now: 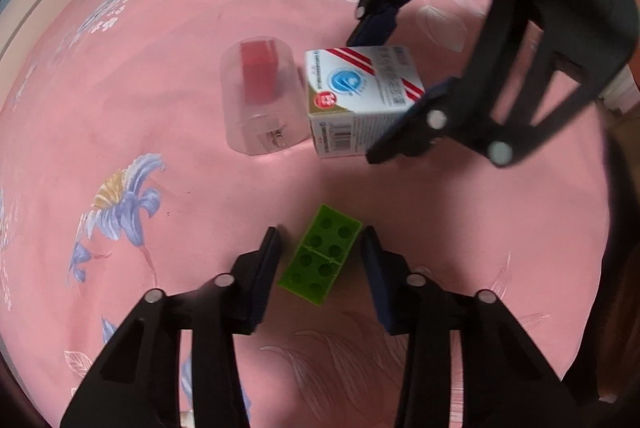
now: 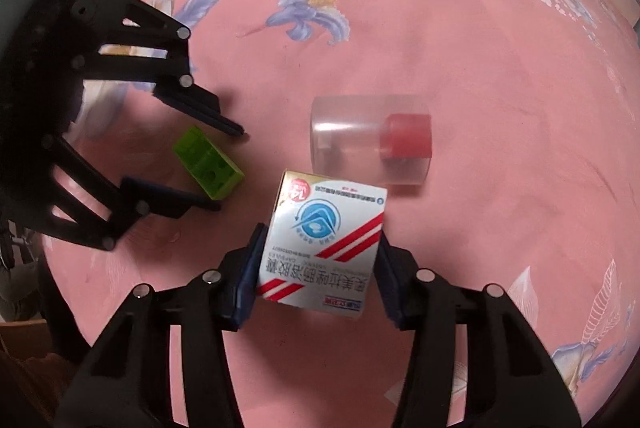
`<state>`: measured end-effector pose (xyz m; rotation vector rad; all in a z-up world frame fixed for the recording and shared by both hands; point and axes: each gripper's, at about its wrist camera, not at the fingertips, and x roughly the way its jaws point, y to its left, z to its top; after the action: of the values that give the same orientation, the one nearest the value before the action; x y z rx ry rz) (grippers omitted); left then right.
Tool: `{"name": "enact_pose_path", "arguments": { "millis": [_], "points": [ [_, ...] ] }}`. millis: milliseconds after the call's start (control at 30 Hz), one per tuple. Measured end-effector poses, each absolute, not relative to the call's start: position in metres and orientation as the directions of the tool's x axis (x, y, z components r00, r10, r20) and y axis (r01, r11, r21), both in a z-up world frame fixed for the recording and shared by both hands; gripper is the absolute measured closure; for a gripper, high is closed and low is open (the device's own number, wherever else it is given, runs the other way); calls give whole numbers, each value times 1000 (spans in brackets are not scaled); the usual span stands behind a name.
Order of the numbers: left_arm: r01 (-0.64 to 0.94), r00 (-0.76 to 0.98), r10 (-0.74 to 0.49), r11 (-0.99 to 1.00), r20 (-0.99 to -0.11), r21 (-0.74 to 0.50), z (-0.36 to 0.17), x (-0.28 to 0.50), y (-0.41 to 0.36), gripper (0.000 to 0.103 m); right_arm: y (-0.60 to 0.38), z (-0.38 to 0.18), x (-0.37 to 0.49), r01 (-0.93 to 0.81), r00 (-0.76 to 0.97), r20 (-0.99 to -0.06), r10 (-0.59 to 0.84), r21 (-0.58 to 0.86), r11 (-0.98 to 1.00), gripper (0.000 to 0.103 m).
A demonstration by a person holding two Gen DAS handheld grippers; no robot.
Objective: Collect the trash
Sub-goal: 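Grasp the white medicine box with the right tool while the left tool grasps the green block, then carry the medicine box and green block with both tools to the trash bin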
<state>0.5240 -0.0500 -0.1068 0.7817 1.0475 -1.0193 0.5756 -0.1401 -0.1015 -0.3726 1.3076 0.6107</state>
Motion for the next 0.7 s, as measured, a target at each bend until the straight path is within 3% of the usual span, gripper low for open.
{"name": "enact_pose_path", "arguments": {
  "millis": [233, 567, 633, 700],
  "points": [
    [946, 150, -278, 319, -949, 56, -107, 513, -52, 79, -138, -104, 568, -633, 123, -975, 184, 66, 771, 58],
    [947, 147, -271, 315, -951, 57, -103, 502, -54, 79, -129, -104, 553, -728, 155, -974, 162, -2, 685, 58],
    [953, 153, -267, 294, -952, 71, -105, 503, -58, 79, -126, -105, 542, -777, 93, -972, 217, 66, 626, 59],
    [955, 146, -256, 289, -956, 69, -106, 500, -59, 79, -123, -106, 538, -797, 102, -975, 195, 37, 603, 59]
  ]
}}
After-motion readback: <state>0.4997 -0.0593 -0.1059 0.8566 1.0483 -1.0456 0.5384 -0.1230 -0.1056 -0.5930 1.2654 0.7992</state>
